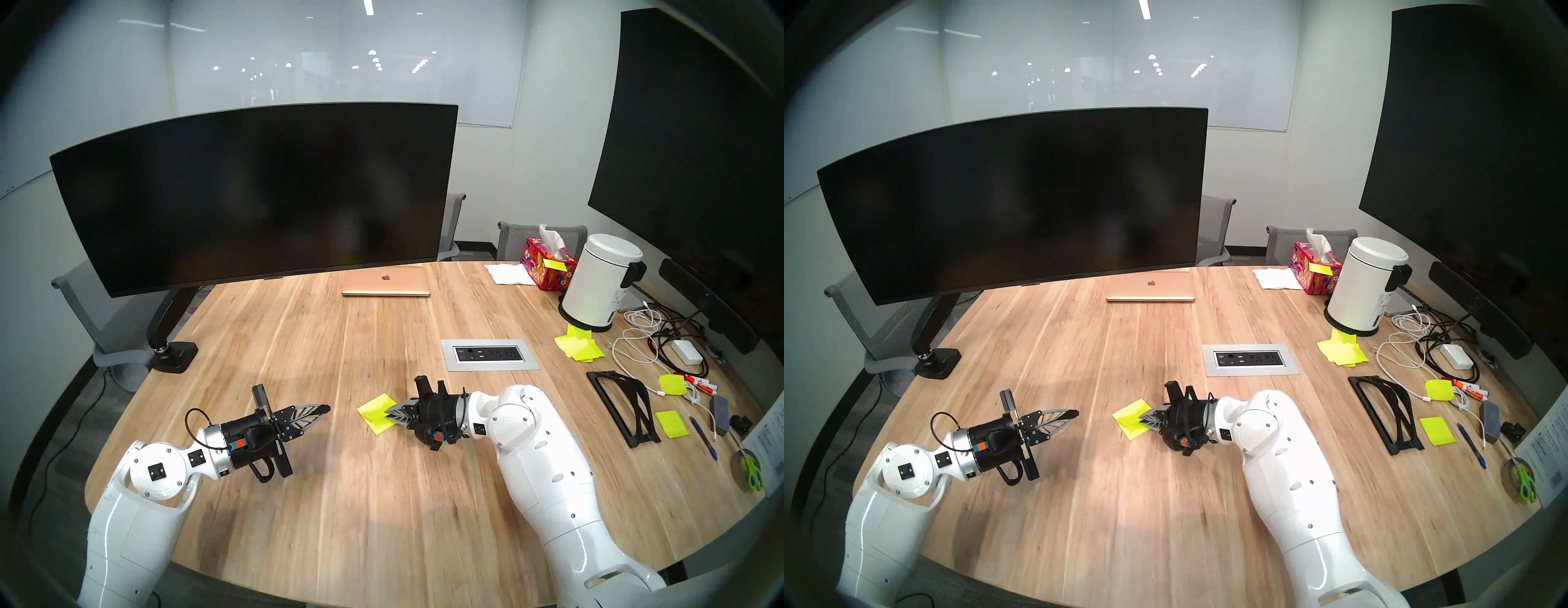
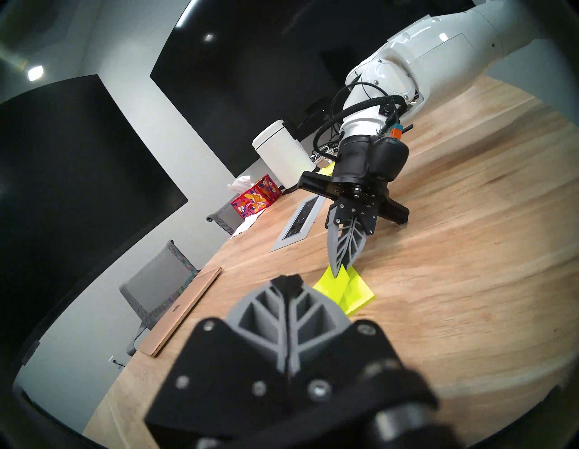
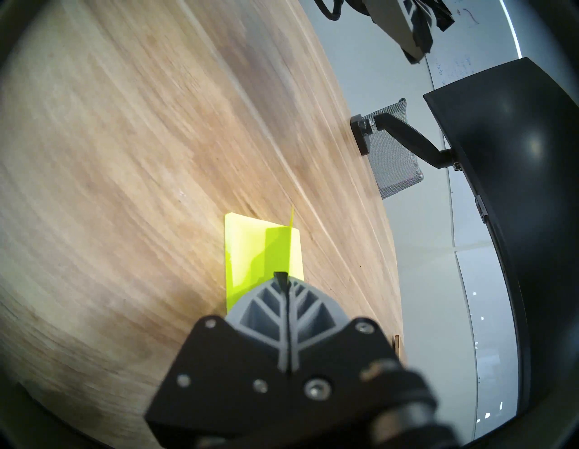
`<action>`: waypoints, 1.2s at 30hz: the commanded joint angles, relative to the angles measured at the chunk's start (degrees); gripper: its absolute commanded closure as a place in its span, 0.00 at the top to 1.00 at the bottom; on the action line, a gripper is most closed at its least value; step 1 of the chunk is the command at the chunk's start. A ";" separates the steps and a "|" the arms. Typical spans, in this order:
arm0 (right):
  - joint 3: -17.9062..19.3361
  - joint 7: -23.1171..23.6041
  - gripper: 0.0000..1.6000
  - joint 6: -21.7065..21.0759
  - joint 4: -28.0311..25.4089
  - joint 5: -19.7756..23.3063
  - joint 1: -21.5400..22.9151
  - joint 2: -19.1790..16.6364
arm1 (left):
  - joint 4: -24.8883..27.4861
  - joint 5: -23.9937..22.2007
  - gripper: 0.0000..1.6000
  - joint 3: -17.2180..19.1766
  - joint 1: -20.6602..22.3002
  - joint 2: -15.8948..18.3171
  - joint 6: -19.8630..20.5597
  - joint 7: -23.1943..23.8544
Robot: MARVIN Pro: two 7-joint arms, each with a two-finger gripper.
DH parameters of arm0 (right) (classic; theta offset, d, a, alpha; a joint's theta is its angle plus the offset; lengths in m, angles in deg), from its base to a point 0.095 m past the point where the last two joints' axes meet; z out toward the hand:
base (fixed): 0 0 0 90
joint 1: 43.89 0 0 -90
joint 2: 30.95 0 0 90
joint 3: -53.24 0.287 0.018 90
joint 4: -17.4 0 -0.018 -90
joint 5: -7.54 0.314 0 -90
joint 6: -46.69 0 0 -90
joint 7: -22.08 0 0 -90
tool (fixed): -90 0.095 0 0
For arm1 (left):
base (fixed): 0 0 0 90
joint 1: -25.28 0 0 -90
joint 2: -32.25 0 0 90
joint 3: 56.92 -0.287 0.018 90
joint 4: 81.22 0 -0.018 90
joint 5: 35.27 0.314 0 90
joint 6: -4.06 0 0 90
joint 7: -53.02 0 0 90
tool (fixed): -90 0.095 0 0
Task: Peel one sticky note off the pad and stick it onto the monitor, then press it flat
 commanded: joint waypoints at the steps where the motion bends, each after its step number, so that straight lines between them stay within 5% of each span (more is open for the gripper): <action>1: -0.03 -0.78 0.00 -0.10 -0.60 0.14 0.28 0.83 | 0.27 -1.19 0.00 -0.76 -0.07 -0.20 2.75 0.74; 36: 0.28 -2.36 0.00 0.34 0.59 0.56 0.27 1.13 | -1.87 -0.08 0.00 -5.42 4.76 0.73 8.96 6.03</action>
